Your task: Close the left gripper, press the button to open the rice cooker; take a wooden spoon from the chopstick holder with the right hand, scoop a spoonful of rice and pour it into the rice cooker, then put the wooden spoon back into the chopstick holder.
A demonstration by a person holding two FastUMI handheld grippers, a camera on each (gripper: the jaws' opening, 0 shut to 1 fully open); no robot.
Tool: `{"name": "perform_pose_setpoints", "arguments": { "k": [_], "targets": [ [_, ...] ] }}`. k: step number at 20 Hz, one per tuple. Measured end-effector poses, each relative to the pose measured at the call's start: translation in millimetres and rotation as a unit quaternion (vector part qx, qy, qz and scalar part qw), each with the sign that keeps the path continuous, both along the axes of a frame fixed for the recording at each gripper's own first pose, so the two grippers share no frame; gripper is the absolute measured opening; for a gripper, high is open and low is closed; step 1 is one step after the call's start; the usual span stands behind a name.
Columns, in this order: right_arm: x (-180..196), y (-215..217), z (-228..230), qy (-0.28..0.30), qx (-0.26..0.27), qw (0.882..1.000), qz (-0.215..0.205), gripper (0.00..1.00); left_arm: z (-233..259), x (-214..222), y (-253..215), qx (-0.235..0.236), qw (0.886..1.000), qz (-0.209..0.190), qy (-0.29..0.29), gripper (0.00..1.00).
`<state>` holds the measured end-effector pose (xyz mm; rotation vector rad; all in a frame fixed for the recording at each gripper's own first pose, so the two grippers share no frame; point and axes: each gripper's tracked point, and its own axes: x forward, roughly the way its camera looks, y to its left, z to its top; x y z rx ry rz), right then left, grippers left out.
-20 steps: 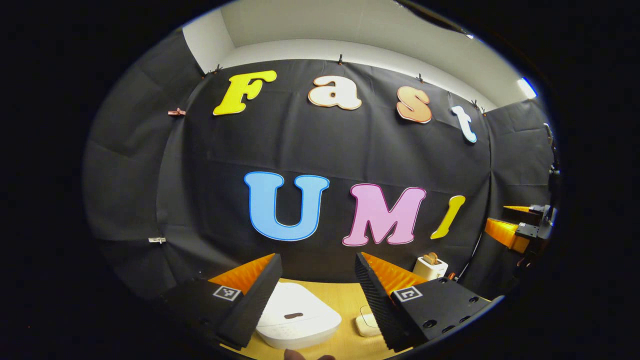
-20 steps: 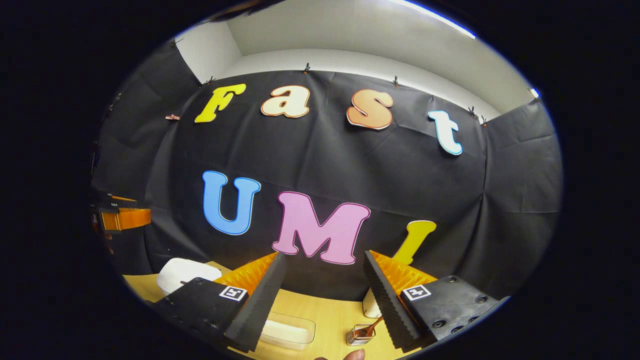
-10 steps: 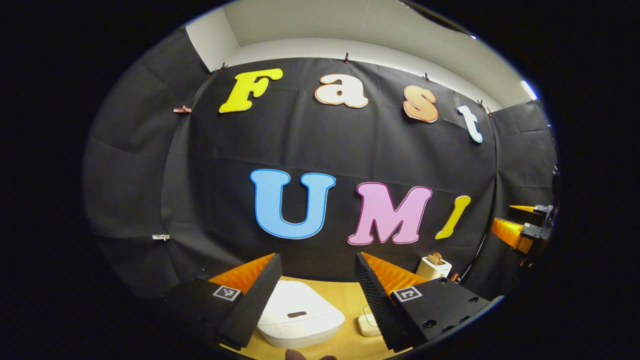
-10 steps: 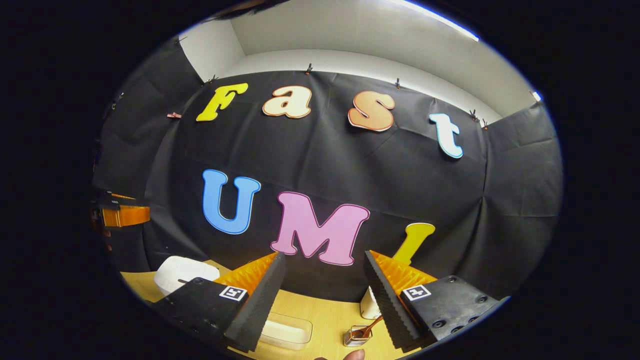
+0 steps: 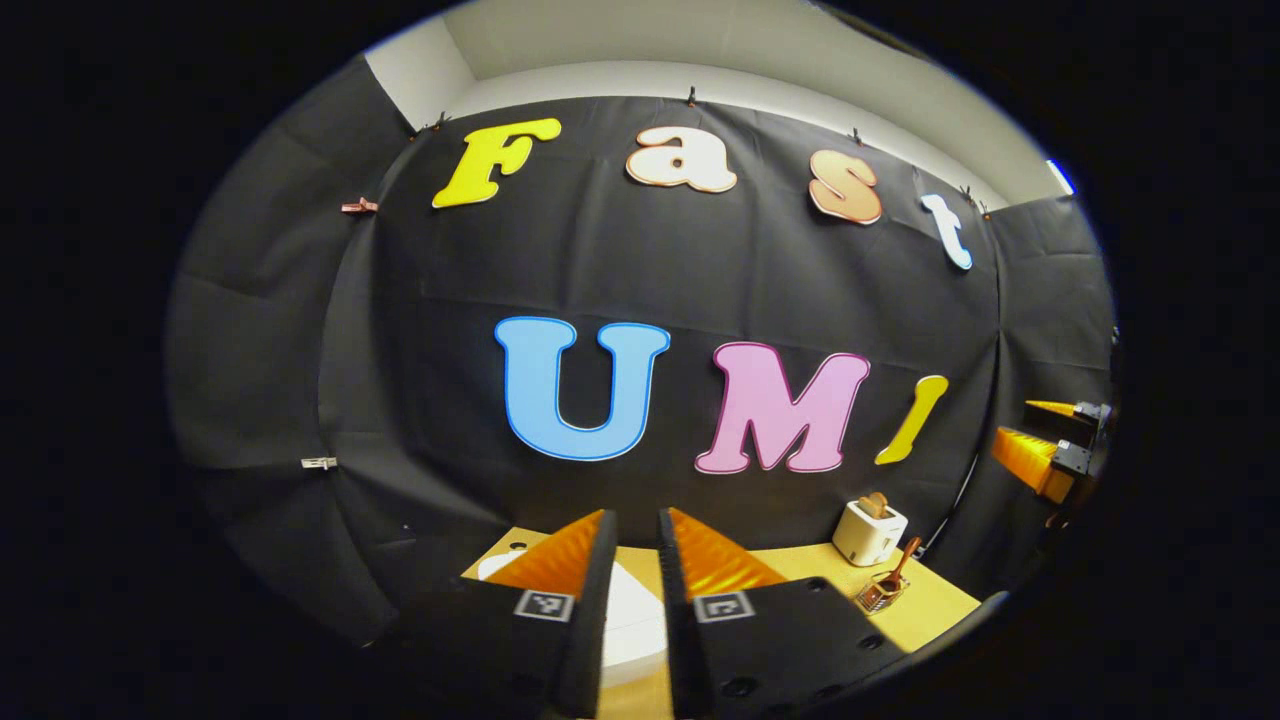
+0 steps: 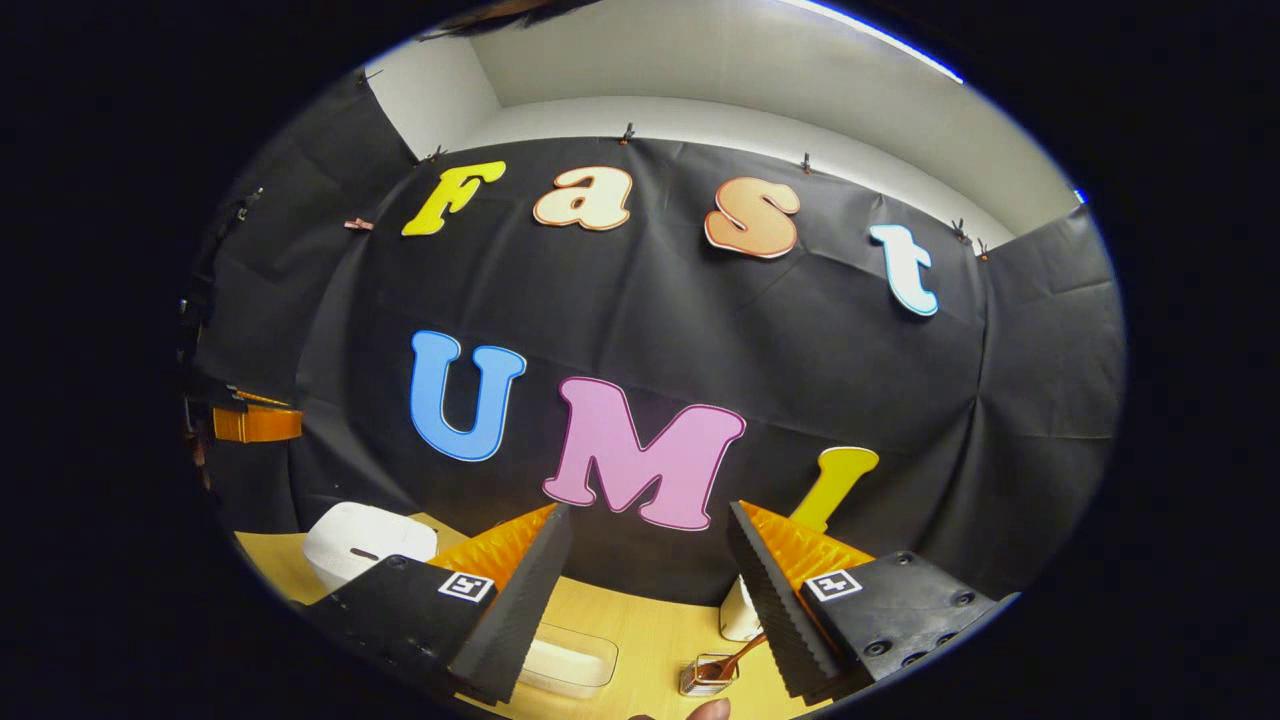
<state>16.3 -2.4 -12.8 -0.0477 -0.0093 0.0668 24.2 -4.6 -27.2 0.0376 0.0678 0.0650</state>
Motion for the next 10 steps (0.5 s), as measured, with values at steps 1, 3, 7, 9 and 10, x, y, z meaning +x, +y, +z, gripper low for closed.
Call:
{"name": "perform_pose_setpoints", "arguments": {
  "k": [1, 3, 7, 9, 10],
  "targets": [
    [6, -4, 0, -0.002, 0.0, 1.0, 0.004, 0.96, -6, 7, 3, 0.0, 1.0, 0.009, 0.004, 0.21],
    [17, -10, -2, -0.008, 0.003, 1.0, 0.012, 0.97, -25, 21, 6, -0.012, 0.999, 0.025, 0.024, 0.11],
    [36, -23, -13, -0.003, 0.002, 0.999, 0.032, 0.96, -83, 54, 25, -0.034, 0.995, 0.065, 0.074, 0.1],
    [42, -32, -19, -0.001, 0.0, 0.999, 0.034, 0.97, -119, 70, 35, -0.039, 0.991, 0.077, 0.101, 0.1],
    [45, -37, -24, 0.005, 0.0, 1.0, 0.03, 0.97, -139, 77, 39, -0.047, 0.989, 0.077, 0.12, 0.02]
  ]
}}
